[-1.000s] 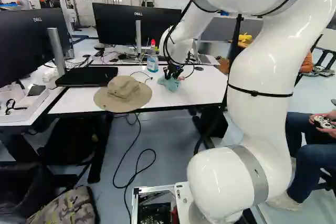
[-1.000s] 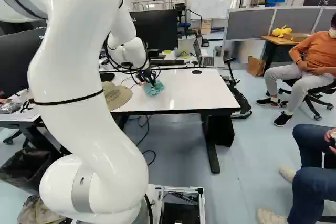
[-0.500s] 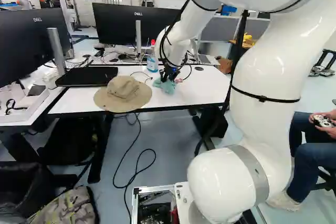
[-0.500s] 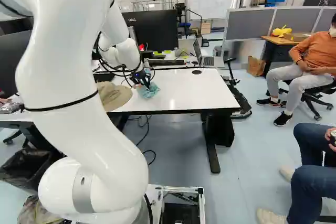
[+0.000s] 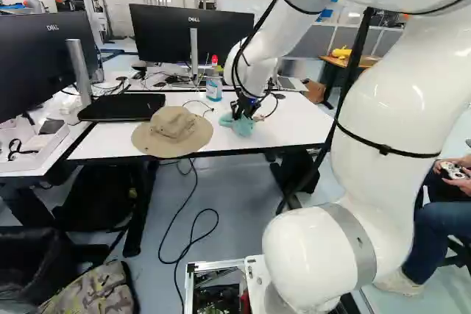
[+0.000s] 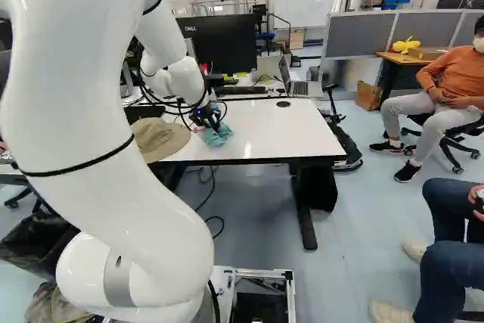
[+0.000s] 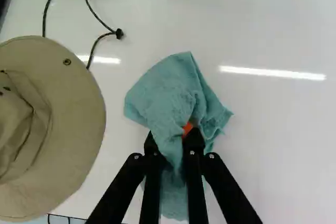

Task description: Clean the table with the green towel

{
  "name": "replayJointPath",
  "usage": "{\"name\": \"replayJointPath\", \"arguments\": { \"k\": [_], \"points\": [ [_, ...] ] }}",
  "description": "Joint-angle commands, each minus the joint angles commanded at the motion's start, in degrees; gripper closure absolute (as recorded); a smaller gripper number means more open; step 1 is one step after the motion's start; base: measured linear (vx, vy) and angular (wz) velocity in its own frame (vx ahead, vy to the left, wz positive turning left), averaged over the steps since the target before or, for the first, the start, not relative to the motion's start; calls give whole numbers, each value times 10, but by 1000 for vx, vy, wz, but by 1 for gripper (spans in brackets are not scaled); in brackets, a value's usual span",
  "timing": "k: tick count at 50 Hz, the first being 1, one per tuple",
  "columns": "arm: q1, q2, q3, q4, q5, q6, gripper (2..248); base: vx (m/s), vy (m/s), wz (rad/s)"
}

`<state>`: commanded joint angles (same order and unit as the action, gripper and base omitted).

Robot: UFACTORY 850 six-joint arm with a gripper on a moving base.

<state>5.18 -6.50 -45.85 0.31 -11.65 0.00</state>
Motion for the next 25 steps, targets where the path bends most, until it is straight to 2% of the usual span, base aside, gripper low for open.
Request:
{"name": "replayJointPath", "arguments": {
  "k": [13,25],
  "points": [
    [-28,2,3,0,0,0,201,0,0,0],
    [-50,-14,-15,0,0,0,201,0,0,0]
  ]
}}
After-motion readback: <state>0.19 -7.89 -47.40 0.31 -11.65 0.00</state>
